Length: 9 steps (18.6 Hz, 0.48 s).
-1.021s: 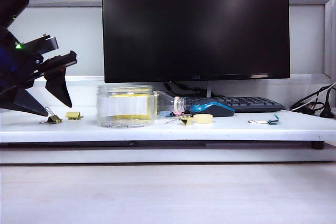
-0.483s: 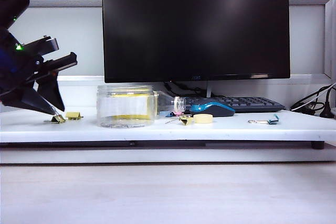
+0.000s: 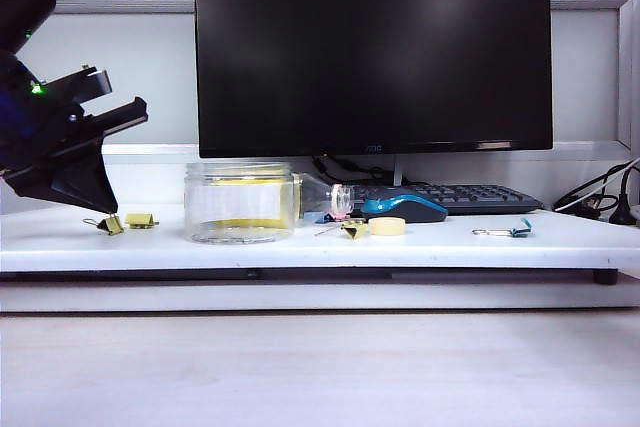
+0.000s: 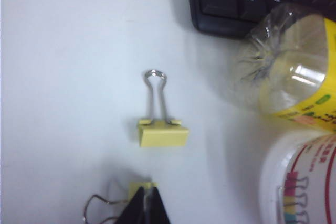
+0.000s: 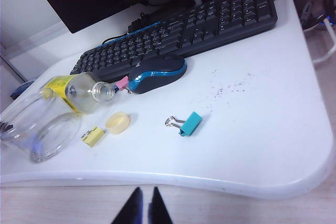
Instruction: Pick up the clips with the largest number of clips of the same color on the table and place them in a round transparent plastic box.
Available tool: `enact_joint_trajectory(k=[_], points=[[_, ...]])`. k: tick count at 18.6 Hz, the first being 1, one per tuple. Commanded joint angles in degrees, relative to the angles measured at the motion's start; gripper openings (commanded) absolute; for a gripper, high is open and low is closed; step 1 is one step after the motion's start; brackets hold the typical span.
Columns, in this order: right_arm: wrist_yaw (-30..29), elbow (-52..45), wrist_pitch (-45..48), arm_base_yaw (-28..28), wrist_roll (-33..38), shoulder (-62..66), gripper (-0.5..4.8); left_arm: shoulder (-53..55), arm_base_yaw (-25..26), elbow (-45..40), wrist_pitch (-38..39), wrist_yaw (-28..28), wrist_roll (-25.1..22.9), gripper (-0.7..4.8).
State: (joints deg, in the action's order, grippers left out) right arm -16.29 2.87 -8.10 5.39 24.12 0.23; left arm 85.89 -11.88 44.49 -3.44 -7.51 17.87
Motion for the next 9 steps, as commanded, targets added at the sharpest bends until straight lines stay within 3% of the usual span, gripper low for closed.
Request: enact_joint_trajectory(k=[1,4,9], points=[[-0.20,0.33,0.59,-0.04,-0.33,-0.11,0.30,-0.35,-0.07,0.24,0.04,-3.13,0.35,-0.06],[-0.20,0.33,0.61,-0.04,-0.33,-0.11,0.30,-1.88,-0.09,0.24,0.15,-5.55,2.10,-0.06],[-0.20,0.33,0.59,-0.04,-0.31,-0.11,0.30,-10.91,-0.07,0.24,0.44,-7.63,0.02,-0.06]])
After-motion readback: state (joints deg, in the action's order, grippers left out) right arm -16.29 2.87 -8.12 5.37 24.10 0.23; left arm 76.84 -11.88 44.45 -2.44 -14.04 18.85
